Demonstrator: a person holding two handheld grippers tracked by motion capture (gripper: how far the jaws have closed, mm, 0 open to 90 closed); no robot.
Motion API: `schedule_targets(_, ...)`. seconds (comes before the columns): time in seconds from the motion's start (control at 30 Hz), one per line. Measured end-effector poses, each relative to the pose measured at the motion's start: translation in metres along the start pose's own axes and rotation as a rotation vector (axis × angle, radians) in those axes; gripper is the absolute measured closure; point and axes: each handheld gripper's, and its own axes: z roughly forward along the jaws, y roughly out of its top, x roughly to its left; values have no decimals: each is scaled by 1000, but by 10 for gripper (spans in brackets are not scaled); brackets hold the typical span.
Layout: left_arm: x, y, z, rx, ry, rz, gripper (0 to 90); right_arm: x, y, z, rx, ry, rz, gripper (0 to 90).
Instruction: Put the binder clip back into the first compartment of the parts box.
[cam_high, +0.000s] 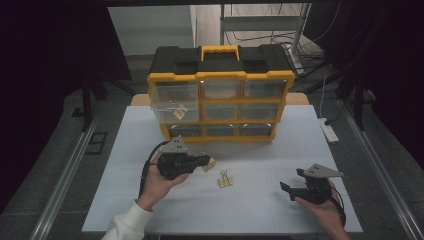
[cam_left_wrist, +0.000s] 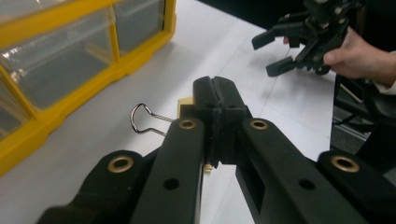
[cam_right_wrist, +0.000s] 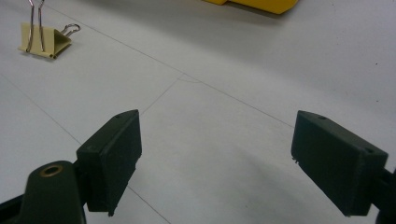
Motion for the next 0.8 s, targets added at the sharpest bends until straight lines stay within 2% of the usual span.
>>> schedule_targets(0.2,-8,7,-12,-57,-35,-9,896,0,0,0,1,1,2,164)
schedule_targets(0.37,-12,12,-21,-96,-43,-5,896,0,0,0,1,-1,1,164)
schedule_targets(0.43,-15,15,-26,-120,-66,-8,896,0,0,0,1,1,-1,164)
schedule_targets(0.73,-24,23,-40,-175,-54,12,896,0,0,0,2,0,-1,164)
schedule_targets(0.8,-25,25,-43,-181,-62,10,896,0,0,0,2,-1,-1,164)
